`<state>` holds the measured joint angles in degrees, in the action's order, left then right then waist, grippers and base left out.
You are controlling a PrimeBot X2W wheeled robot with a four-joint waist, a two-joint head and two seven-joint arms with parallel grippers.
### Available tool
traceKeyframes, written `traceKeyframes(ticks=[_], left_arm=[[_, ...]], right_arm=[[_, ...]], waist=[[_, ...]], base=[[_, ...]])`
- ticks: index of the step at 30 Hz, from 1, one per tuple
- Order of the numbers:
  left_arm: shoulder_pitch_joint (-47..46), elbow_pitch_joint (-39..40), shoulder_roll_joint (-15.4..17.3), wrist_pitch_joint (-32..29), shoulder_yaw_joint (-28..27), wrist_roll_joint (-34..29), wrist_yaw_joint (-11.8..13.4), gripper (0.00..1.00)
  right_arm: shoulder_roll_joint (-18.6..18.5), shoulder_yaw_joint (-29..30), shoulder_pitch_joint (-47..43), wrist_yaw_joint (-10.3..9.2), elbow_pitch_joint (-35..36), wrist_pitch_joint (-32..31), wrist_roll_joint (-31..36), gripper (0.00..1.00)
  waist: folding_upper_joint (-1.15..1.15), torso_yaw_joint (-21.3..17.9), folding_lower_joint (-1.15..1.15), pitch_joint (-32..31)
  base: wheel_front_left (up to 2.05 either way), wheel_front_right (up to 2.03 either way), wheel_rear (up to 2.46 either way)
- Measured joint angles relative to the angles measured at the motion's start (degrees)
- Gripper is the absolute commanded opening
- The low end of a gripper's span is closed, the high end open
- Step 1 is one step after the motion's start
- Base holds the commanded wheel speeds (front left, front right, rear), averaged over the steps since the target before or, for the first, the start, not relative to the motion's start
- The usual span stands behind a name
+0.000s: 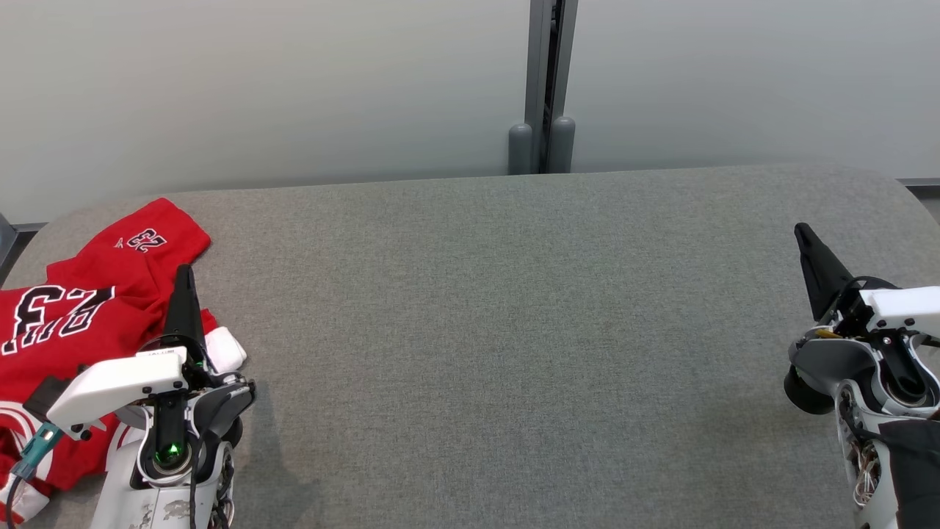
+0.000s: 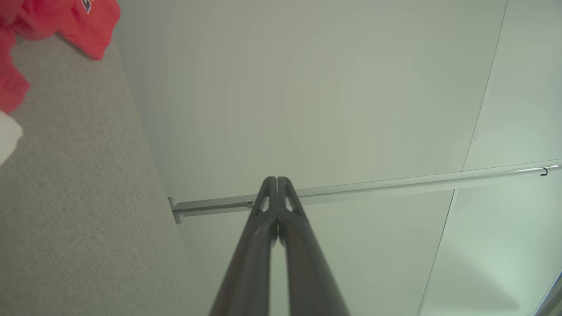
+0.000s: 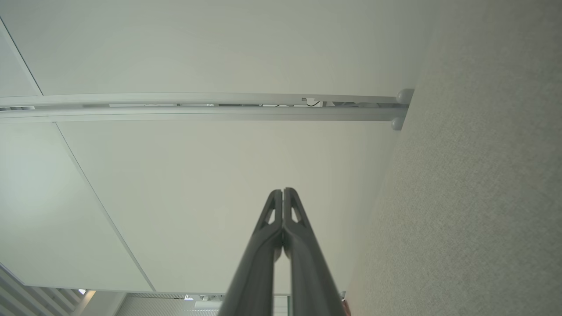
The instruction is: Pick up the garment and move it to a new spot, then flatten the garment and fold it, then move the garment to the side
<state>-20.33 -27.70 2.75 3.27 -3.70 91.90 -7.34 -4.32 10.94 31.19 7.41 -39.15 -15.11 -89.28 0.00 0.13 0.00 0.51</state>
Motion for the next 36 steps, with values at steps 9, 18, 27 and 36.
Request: traceKeyframes(ticks=[9, 18, 27, 36], left_arm=[[0.0, 0.0, 0.0, 0.0, 0.0, 0.0, 0.0, 0.00], [0.0, 0.0, 0.0, 0.0, 0.0, 0.0, 0.0, 0.00], [0.0, 0.0, 0.0, 0.0, 0.0, 0.0, 0.0, 0.00], [0.0, 0.0, 0.0, 0.0, 0.0, 0.0, 0.0, 0.00]], right_arm=[[0.0, 0.0, 0.0, 0.00, 0.0, 0.0, 0.0, 0.00], [0.0, 0.0, 0.0, 0.00, 0.0, 0.0, 0.0, 0.00], [0.0, 0.0, 0.0, 0.00, 0.0, 0.0, 0.0, 0.00], [0.0, 0.0, 0.0, 0.00, 0.0, 0.0, 0.0, 0.00]], waist=[[0.00, 0.0, 0.00, 0.0], [0.00, 0.0, 0.00, 0.0], [0.00, 0.0, 0.00, 0.0], [0.00, 0.0, 0.00, 0.0]], base=[[0.00, 0.00, 0.00], [0.00, 0.00, 0.00], [0.00, 0.00, 0.00], [0.00, 0.00, 0.00]])
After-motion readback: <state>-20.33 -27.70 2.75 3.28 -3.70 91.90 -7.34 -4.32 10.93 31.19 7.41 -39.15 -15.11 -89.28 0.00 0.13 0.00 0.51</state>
